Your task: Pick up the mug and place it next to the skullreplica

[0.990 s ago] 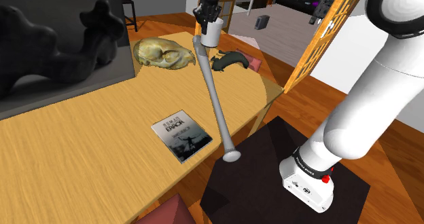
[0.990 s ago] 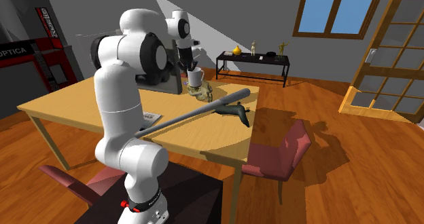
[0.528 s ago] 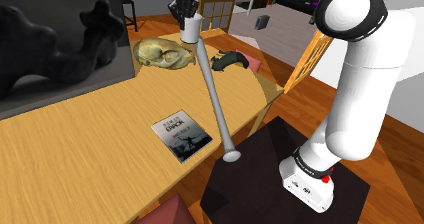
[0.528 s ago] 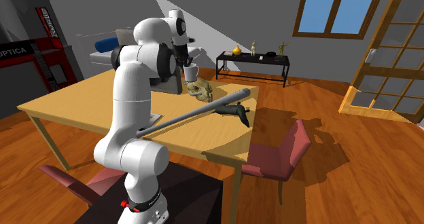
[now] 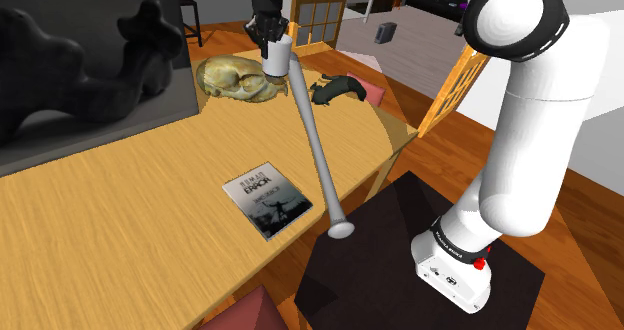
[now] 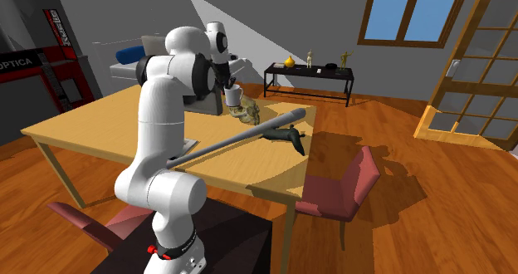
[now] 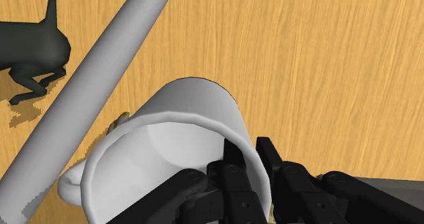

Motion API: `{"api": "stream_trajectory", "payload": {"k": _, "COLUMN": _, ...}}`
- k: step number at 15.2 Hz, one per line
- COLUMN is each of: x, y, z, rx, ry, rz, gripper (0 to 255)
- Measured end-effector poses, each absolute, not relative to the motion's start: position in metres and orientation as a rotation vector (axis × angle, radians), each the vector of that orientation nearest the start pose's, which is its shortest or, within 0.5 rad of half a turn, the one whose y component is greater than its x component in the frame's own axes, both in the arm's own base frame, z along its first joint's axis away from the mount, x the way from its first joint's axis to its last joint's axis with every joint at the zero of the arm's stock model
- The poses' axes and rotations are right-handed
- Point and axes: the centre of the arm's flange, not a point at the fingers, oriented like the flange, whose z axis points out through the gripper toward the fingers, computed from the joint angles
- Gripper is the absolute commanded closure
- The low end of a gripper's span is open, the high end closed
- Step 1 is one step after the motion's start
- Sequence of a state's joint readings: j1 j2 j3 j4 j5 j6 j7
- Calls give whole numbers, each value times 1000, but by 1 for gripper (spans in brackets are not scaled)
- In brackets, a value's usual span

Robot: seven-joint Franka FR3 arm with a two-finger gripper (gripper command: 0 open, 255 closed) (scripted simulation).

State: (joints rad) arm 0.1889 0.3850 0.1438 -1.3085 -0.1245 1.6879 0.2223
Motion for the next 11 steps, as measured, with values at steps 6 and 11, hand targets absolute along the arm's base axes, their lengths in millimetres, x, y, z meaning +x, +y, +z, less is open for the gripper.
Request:
{"api": "stream_trajectory", "payload": {"k": 6, "x": 645, "y": 193, "z": 492, "rx": -3204, "ry": -184, "rz": -28, "gripper": 255}}
{"api": "stream_trajectory", "payload": {"k": 11, "x": 646, "y": 192, "z": 464, "rx": -3204, "ry": -184, "rz": -27, "gripper": 255}}
